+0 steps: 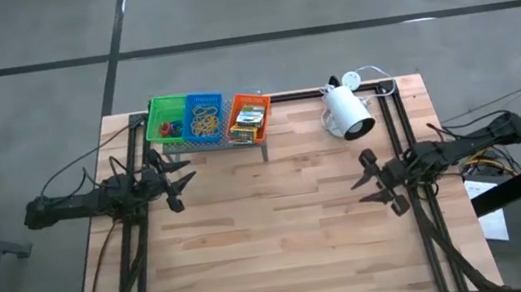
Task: Pick & Place Office Desk Supplies
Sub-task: Return to Home Position
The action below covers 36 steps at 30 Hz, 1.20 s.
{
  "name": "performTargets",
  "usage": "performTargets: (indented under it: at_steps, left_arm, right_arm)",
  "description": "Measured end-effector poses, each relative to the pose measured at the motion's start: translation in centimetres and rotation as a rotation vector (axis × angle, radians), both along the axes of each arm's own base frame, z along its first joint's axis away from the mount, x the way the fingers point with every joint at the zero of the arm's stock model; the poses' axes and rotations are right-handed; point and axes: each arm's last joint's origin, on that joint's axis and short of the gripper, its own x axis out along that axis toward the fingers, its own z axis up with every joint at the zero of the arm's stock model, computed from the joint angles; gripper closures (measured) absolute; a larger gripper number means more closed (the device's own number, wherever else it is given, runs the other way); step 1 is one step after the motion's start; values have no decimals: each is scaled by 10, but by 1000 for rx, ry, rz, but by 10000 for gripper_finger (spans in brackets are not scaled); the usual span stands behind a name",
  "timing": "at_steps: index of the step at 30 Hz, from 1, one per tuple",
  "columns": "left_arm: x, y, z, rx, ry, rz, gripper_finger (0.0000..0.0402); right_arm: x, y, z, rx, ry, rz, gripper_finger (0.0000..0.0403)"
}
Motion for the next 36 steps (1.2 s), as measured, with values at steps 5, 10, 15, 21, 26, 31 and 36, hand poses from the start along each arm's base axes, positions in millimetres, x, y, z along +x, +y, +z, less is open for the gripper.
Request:
performTargets:
  at_steps: [5, 10, 15, 21, 26, 31, 36]
  left_arm:
    - [0, 0, 0, 0, 0, 0, 233]
    - [0, 0, 0, 0, 0, 0, 233]
    - [0, 0, 0, 0, 0, 0, 233]
    - [0, 0, 0, 0, 0, 0, 233]
    - [0, 0, 0, 0, 0, 0, 233]
    - [0, 0, 0, 0, 0, 0, 233]
    - [0, 0, 0, 0, 0, 1, 233]
  right_arm:
    - [-2, 0, -2, 6, 23, 0, 232]
    - [-4, -1, -4, -19, 28, 0, 232]
    - [-8, -2, -3, -17, 22, 0, 232]
    - [-14, -3, 7, -87, -105, 20, 232]
    - [-20, 0, 15, -90, -162, 143, 232]
    - [-21, 2, 13, -124, -136, 219, 232]
    - [-22, 2, 16, -126, -172, 221, 232]
